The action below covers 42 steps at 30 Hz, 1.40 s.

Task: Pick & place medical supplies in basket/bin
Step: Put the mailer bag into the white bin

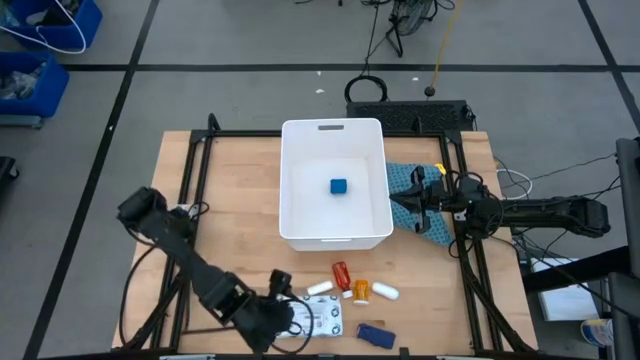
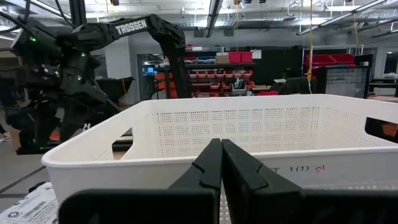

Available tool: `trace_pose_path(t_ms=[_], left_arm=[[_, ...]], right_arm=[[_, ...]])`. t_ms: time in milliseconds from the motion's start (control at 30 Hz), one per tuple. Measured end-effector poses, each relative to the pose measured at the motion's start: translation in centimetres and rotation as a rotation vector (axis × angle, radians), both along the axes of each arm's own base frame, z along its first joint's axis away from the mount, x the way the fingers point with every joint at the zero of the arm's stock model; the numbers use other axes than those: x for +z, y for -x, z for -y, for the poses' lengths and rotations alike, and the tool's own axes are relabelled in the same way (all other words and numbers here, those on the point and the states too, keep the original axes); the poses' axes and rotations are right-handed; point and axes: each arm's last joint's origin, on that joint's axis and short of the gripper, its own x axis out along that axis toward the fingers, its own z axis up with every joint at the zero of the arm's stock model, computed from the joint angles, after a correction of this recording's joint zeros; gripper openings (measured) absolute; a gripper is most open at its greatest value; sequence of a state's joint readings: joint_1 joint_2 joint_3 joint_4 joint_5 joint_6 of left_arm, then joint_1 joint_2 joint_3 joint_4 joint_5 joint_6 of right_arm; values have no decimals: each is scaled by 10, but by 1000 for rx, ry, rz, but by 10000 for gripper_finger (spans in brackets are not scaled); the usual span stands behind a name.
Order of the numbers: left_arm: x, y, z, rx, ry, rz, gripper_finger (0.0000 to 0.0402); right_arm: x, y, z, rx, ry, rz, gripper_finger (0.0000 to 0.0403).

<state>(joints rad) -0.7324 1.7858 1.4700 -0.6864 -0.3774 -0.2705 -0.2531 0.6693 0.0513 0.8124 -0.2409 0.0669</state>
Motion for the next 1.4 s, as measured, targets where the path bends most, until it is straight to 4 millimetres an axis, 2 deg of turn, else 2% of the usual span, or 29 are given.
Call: trace_pose_path(t_ms=[167, 267, 500, 633, 933, 1167, 1267, 1400], left_arm=[[-7, 6, 12, 150, 57, 31, 326], [-23, 5, 20, 170, 48, 2, 326], [-59, 8, 39, 140, -27, -65, 326], [-70, 14, 49, 126, -35, -86, 326], [-74, 25, 62, 163, 54, -112, 326], [-75, 42, 60, 75, -168, -100, 326], [-77, 44, 57, 42, -275, -82, 326], [-80, 43, 54, -39, -326, -125, 326]], right_arm=[[2, 0, 0, 3, 7, 20, 0], [3, 0, 0, 4, 8, 28, 0], [3, 1, 0, 3, -12, 36, 0], [4, 1, 0, 8, -42, 38, 0], [3, 1, 0, 10, -68, 37, 0], [3, 1, 0, 9, -62, 34, 0], [3, 0, 0, 8, -63, 31, 0], [3, 0, 0, 7, -63, 29, 0]])
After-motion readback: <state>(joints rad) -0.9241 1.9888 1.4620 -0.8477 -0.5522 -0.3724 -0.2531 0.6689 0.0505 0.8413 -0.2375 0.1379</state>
